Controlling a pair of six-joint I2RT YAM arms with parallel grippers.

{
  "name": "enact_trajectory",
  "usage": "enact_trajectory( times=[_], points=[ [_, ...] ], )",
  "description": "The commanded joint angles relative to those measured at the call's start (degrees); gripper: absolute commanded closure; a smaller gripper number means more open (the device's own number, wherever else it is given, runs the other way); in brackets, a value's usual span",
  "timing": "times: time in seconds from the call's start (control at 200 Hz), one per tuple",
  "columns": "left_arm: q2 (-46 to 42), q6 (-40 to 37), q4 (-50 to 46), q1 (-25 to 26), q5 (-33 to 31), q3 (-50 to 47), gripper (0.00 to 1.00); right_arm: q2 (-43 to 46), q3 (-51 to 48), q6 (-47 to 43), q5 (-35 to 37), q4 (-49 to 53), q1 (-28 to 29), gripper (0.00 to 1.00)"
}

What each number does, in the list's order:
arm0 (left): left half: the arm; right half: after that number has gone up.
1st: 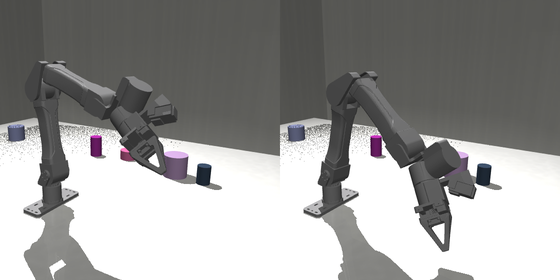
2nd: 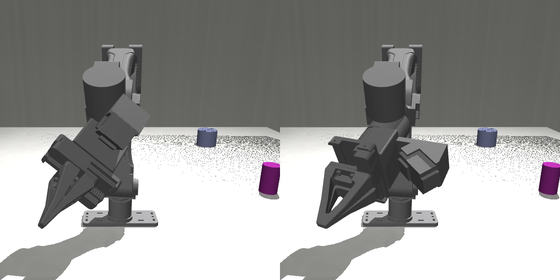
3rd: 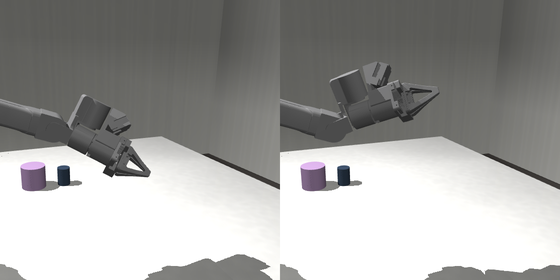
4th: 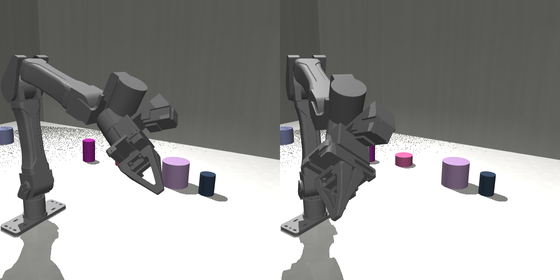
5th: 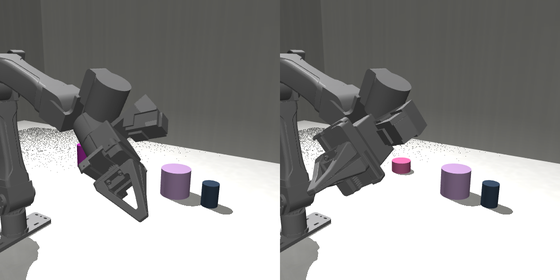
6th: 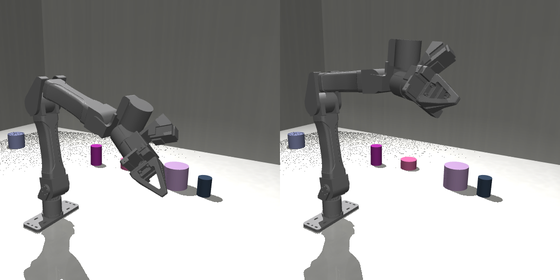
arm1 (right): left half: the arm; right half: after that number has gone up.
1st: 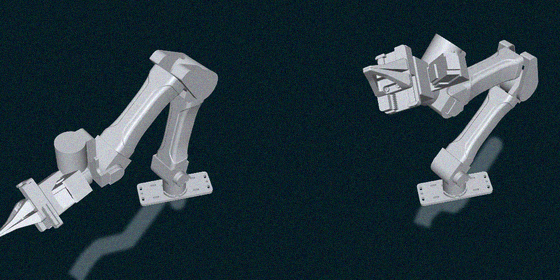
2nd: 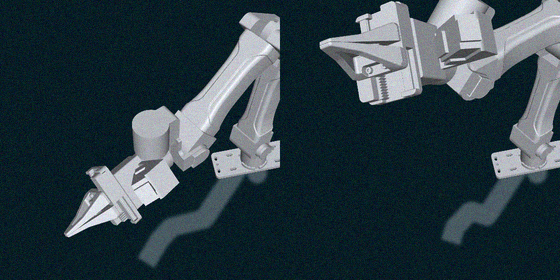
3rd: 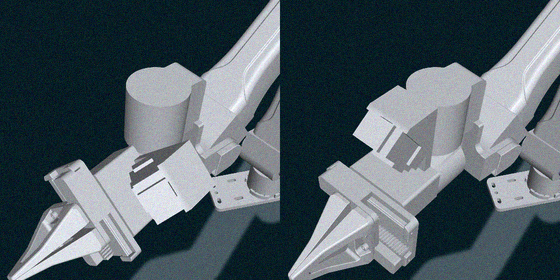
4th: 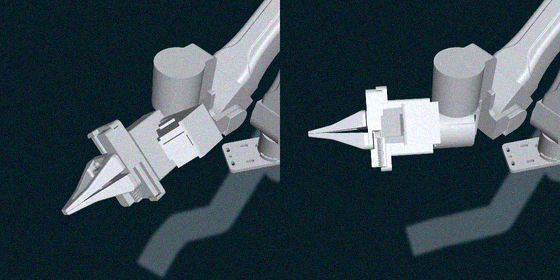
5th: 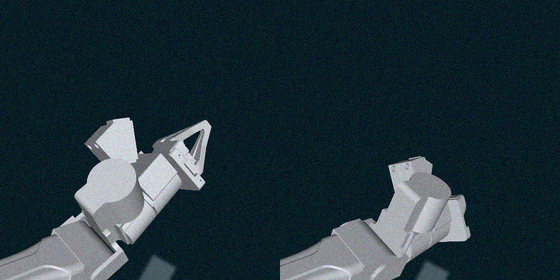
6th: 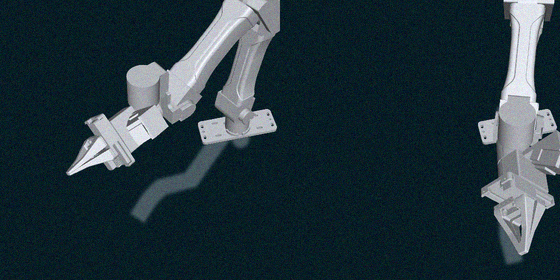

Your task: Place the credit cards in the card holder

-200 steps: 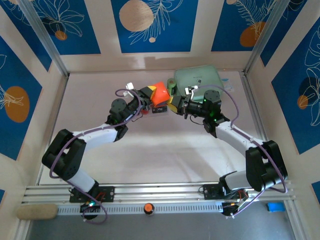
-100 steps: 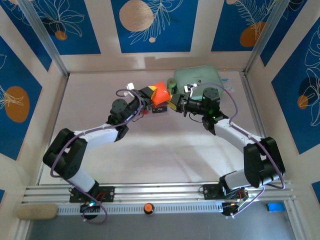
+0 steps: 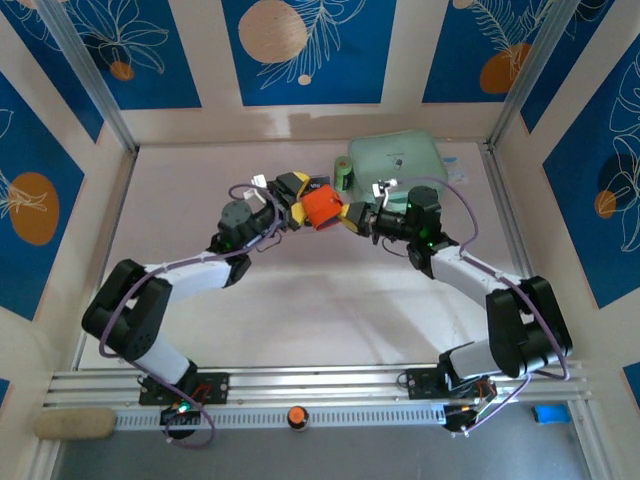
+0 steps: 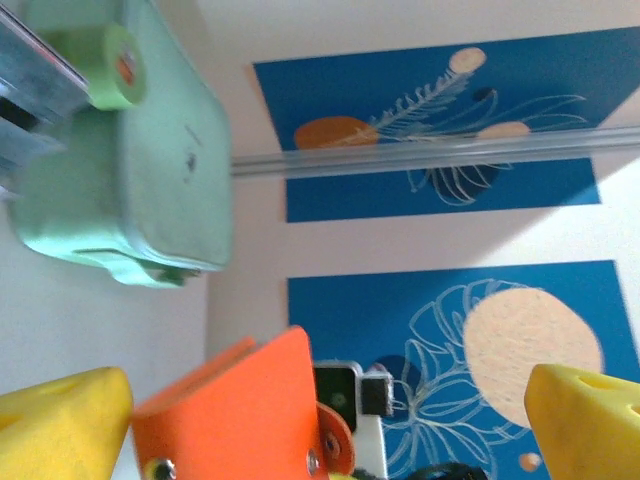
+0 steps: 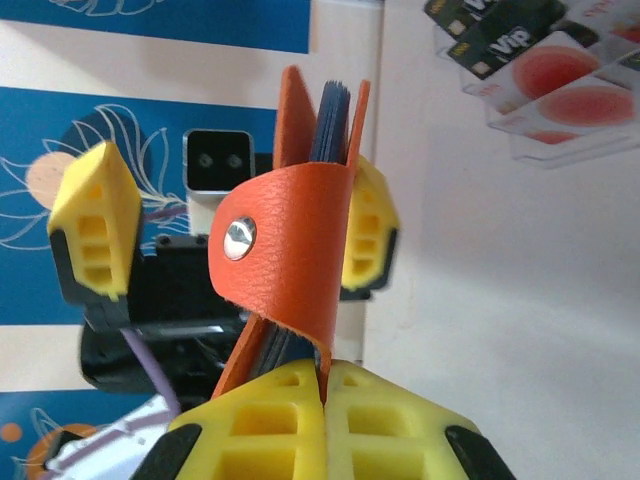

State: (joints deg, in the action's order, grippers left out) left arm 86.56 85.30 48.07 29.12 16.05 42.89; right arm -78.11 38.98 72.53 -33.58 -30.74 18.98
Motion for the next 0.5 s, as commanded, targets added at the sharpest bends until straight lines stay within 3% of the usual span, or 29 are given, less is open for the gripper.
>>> enact_trajectory(
  times=[0.0, 0.095, 0.23, 0.495],
  points=[
    [-4.52, -11.68, -20.35, -0.66, 4.94, 6.07, 0.0, 3.73, -1.31, -8.61, 0.37, 3.13, 0.06, 1.0],
    [-4.11, -22.37, -40.99, 0.32, 5.33, 14.93, 0.0, 5.28, -2.58, -11.65, 1.44, 4.42, 0.73, 1.0],
    [-0.16, -34.31, -61.24, 2.49, 2.49, 26.26, 0.0, 6.46, -3.81, -15.37, 2.63, 5.85, 2.25, 1.0],
    [7.28, -46.94, -82.08, 7.74, -9.17, 41.11, 0.0, 7.3, -3.75, -19.39, 6.35, 10.15, 4.54, 1.0]
  ],
)
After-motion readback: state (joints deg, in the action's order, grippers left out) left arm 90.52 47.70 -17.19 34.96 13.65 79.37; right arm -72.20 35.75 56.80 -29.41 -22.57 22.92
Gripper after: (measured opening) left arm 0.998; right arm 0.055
